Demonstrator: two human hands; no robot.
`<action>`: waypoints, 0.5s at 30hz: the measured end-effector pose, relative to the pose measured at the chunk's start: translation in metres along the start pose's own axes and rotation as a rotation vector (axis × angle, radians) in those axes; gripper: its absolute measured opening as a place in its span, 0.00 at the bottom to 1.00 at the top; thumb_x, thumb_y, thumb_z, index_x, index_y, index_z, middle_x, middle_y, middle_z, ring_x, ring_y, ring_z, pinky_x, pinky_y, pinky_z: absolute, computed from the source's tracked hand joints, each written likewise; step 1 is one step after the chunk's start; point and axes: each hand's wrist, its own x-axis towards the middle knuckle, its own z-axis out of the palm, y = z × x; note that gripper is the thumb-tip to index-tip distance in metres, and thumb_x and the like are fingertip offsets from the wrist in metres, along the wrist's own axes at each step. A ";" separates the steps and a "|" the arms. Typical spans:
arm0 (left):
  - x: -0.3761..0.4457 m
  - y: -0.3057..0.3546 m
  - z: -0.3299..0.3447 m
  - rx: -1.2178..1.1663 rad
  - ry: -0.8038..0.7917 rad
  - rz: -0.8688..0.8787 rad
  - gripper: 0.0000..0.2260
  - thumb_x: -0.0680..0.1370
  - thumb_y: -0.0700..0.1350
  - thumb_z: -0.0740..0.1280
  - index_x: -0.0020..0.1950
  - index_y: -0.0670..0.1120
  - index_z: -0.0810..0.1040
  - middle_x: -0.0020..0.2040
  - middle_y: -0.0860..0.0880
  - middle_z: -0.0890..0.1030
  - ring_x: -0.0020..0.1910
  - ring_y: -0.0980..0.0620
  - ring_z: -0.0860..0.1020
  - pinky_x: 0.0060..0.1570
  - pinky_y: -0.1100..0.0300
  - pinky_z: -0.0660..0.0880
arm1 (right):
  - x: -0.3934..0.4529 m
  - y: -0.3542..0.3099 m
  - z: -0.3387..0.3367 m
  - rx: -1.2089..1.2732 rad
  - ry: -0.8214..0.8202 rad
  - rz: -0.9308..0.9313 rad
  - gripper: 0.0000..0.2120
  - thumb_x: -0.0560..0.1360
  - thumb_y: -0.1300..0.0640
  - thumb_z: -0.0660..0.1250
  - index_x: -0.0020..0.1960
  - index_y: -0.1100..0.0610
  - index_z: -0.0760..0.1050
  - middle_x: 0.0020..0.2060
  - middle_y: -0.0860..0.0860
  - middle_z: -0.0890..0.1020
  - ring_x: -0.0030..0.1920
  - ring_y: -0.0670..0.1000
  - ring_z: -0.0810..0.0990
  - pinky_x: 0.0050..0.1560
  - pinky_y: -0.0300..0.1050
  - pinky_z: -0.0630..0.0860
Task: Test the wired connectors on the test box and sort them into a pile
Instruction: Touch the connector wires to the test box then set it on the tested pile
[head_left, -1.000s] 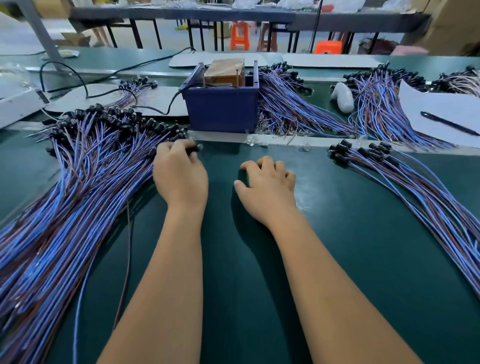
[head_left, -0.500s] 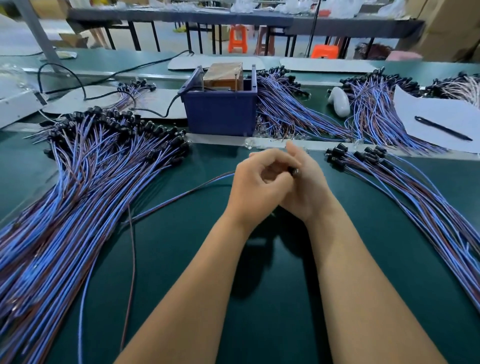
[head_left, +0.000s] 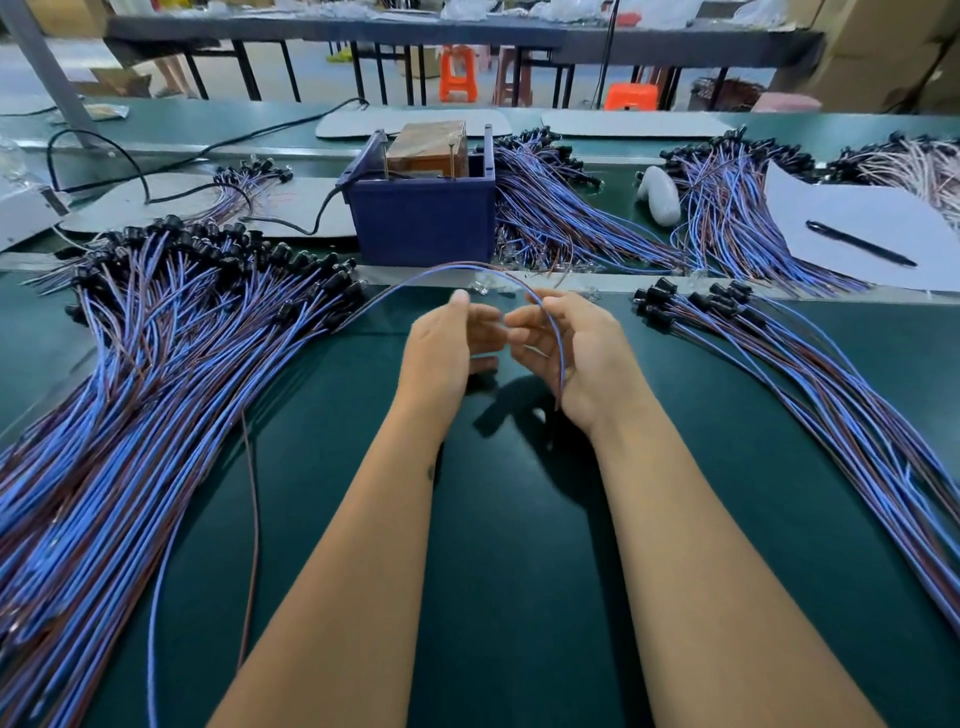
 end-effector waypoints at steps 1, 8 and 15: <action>0.002 0.001 -0.001 -0.028 0.023 -0.012 0.18 0.85 0.48 0.53 0.45 0.45 0.80 0.39 0.47 0.84 0.39 0.53 0.81 0.38 0.59 0.79 | -0.001 0.000 0.001 -0.033 -0.034 0.014 0.09 0.80 0.64 0.54 0.48 0.60 0.73 0.31 0.54 0.83 0.29 0.49 0.80 0.33 0.40 0.78; 0.004 0.001 -0.009 -0.072 0.090 0.100 0.12 0.85 0.45 0.56 0.48 0.48 0.79 0.37 0.51 0.83 0.35 0.55 0.81 0.39 0.57 0.77 | -0.006 0.009 0.013 -0.435 -0.111 0.005 0.08 0.76 0.67 0.58 0.42 0.60 0.73 0.27 0.57 0.81 0.25 0.52 0.76 0.28 0.40 0.75; 0.004 0.002 -0.016 -0.070 0.123 0.132 0.11 0.82 0.42 0.61 0.42 0.48 0.79 0.32 0.54 0.81 0.30 0.58 0.77 0.40 0.57 0.72 | -0.009 0.015 0.015 -0.658 -0.195 -0.016 0.06 0.74 0.68 0.59 0.42 0.60 0.72 0.26 0.56 0.80 0.24 0.50 0.74 0.27 0.39 0.73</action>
